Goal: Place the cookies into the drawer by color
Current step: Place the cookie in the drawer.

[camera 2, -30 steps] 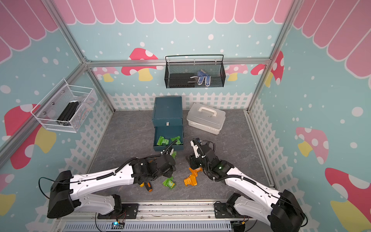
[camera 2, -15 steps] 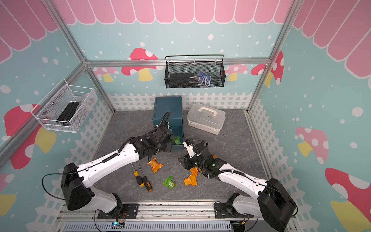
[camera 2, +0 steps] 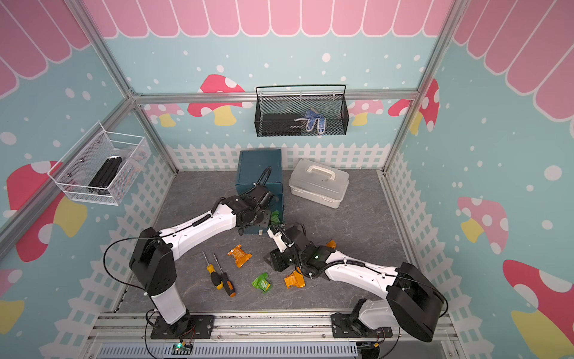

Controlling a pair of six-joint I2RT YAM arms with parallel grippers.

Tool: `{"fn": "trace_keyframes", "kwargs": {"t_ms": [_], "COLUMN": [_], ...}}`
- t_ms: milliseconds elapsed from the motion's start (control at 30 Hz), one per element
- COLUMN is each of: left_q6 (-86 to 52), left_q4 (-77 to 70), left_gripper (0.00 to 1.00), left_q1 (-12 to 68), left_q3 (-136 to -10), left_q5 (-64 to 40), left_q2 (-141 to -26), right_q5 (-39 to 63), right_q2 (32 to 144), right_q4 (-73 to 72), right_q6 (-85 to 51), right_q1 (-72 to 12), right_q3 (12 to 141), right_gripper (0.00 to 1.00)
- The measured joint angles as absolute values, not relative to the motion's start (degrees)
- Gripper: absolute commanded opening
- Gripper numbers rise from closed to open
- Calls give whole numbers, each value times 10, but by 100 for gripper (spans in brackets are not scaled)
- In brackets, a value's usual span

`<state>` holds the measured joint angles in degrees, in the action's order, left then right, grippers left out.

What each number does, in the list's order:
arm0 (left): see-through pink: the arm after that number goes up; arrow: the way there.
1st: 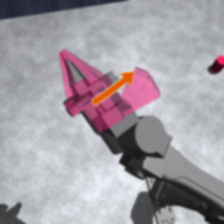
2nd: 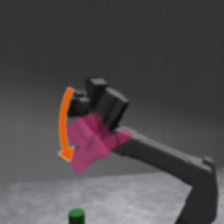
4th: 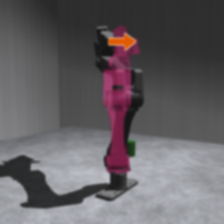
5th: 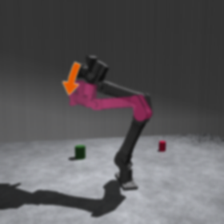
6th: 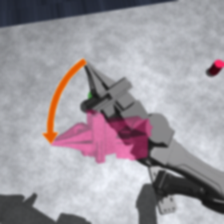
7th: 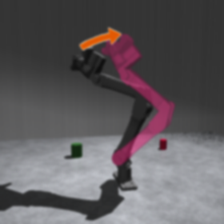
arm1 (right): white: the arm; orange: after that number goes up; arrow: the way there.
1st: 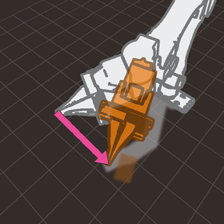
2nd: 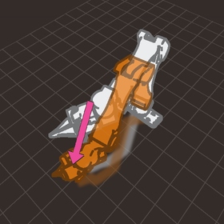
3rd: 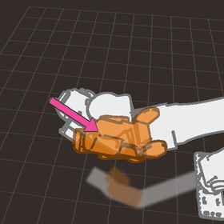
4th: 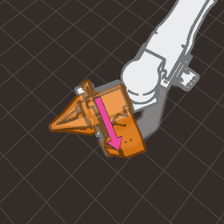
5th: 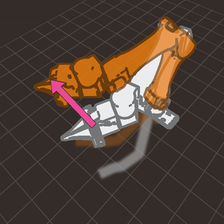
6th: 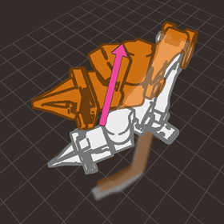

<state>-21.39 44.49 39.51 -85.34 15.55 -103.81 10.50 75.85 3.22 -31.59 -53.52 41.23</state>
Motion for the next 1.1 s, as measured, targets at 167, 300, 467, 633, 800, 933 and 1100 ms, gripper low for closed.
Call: {"fn": "trace_keyframes", "kwargs": {"t_ms": [167,300,467,633,800,933,1100], "left_q6": [-208,-208,-208,-208,-208,-208,-208], "left_q4": [448,460,462,467,469,474,478], "left_gripper": [41,41,41,42,46,52,55], "left_q1": [391,389,385,380,375,372,372], "left_q3": [-860,-880,-886,-889,-891,-892,-894], "left_q5": [151,151,150,150,150,150,150], "left_q2": [-1053,-1070,-1082,-1086,-1090,-1090,-1090], "right_q5": [77,47,15,-3,-5,-10,-20], "right_q2": [787,847,883,886,920,935,950], "right_q4": [67,103,122,129,141,151,151], "right_q6": [-309,-292,-281,-272,-266,-261,-255], "right_q1": [-599,-663,-678,-688,-701,-706,-706], "right_q3": [413,444,466,467,480,484,498], "right_gripper": [67,68,69,70,68,64,61]}}
